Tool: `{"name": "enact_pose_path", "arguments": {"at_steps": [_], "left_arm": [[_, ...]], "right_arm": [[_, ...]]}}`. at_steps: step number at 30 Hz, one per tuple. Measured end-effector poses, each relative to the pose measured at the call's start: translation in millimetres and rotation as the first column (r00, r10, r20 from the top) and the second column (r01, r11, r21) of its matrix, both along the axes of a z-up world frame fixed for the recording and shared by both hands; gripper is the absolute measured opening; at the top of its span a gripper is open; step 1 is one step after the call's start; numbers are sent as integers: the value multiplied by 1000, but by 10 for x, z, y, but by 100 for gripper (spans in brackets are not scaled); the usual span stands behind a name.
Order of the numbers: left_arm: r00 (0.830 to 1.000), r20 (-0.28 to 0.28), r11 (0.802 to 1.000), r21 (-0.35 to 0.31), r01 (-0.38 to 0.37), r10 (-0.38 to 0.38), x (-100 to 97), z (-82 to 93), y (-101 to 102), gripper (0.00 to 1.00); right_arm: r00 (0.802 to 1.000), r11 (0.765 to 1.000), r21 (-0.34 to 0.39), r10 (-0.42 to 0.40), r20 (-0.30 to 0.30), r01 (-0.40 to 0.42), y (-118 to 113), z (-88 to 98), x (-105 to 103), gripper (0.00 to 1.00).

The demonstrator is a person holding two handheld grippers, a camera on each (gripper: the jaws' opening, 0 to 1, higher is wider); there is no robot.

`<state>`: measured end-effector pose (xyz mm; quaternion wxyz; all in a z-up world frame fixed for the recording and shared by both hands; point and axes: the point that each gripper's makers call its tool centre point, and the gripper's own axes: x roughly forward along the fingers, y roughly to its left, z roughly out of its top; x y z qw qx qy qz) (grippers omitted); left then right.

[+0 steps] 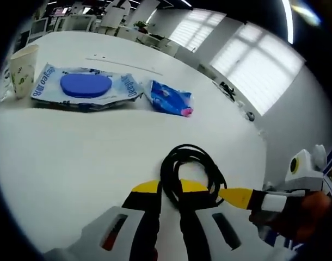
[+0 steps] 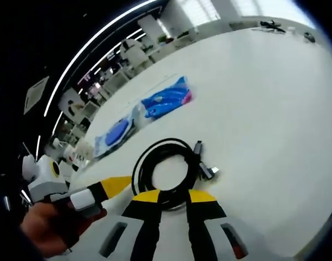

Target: Arrange the tabletop items into an orderly group along one side of the table until the central work area is clear of visible clutter.

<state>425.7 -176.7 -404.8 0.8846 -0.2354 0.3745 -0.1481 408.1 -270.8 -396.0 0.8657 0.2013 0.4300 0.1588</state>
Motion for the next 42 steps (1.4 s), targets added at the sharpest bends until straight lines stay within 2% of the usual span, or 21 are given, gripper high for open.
{"name": "enact_pose_path", "arguments": {"at_steps": [6, 18, 27, 29, 31, 40, 42], "left_arm": [[1000, -14, 1000, 2, 17, -17, 21, -81, -38, 5], [999, -2, 997, 54, 51, -51, -54, -16, -27, 1], [998, -9, 996, 69, 56, -55, -107, 10, 39, 2], [999, -18, 997, 61, 49, -48, -150, 19, 68, 2], [999, -29, 999, 40, 26, -25, -186, 22, 97, 1], [998, -38, 996, 68, 51, -48, -509, 12, 78, 3], [999, -47, 998, 52, 28, -26, -574, -13, 85, 3]], "right_arm": [[999, 1000, 2, -28, -20, 28, -46, -20, 11, 8], [999, 1000, -3, -19, -28, 19, -19, -68, -40, 5], [1000, 1000, -1, 1, -26, -1, 69, -26, -102, 5], [1000, 1000, -1, 12, -25, -12, 86, -30, -112, 5], [998, 998, -7, 61, -14, -61, 114, -34, -118, 5], [989, 989, -21, 147, -9, -147, 121, -59, -63, 2], [984, 984, -22, 179, -2, -179, 143, -55, -42, 2]]}}
